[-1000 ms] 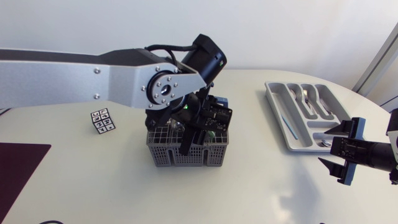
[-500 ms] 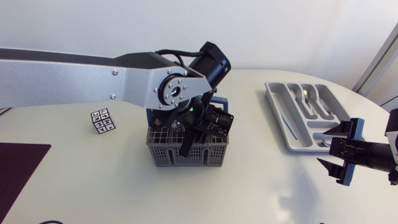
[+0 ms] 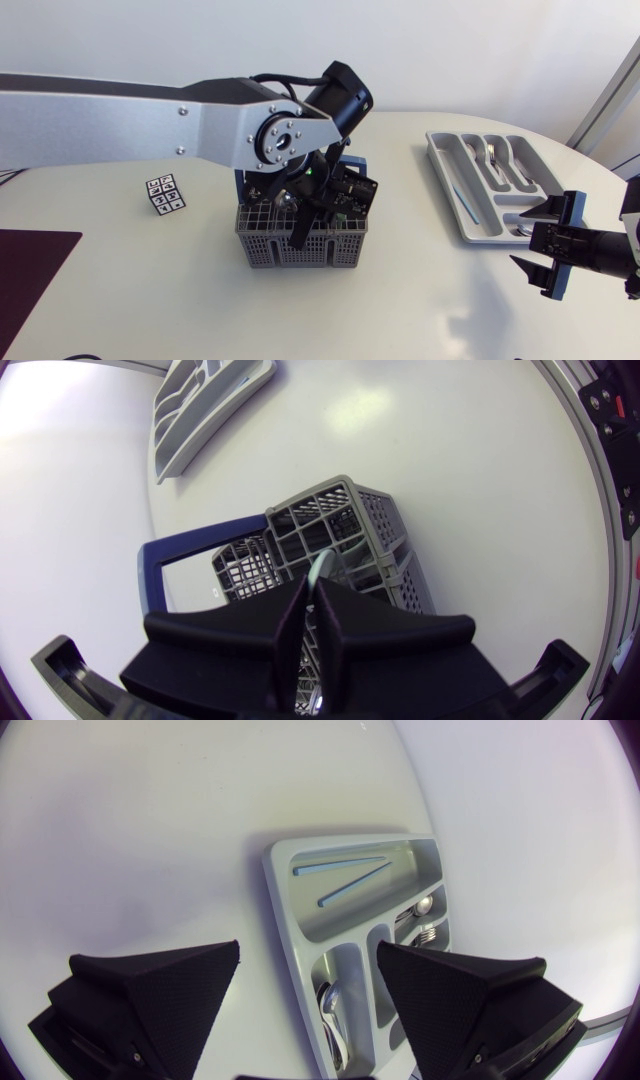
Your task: Transfer all utensils from the basket to the drawer tray.
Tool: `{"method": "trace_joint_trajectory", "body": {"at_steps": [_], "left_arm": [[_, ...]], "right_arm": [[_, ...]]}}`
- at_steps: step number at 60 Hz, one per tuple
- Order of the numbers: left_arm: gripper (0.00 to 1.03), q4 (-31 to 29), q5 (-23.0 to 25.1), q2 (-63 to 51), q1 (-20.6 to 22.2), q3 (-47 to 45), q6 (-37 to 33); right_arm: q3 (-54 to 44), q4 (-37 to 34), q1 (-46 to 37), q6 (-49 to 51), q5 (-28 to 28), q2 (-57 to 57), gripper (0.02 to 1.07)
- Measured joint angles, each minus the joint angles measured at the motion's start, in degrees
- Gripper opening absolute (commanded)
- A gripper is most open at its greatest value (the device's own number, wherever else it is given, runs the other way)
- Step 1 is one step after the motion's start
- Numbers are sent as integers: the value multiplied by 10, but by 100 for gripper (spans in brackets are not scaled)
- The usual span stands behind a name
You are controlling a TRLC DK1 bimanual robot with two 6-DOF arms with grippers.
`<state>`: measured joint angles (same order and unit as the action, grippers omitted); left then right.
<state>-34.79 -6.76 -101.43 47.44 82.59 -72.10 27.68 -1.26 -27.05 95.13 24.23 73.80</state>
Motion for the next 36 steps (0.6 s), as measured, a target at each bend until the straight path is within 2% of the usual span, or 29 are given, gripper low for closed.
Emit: {"method": "trace_joint_trajectory", "body": {"at_steps": [36], "left_arm": [[6,-10,0,21,4,7,1]], "right_arm": [[-4,-31,3,0,0,-54,101]]}}
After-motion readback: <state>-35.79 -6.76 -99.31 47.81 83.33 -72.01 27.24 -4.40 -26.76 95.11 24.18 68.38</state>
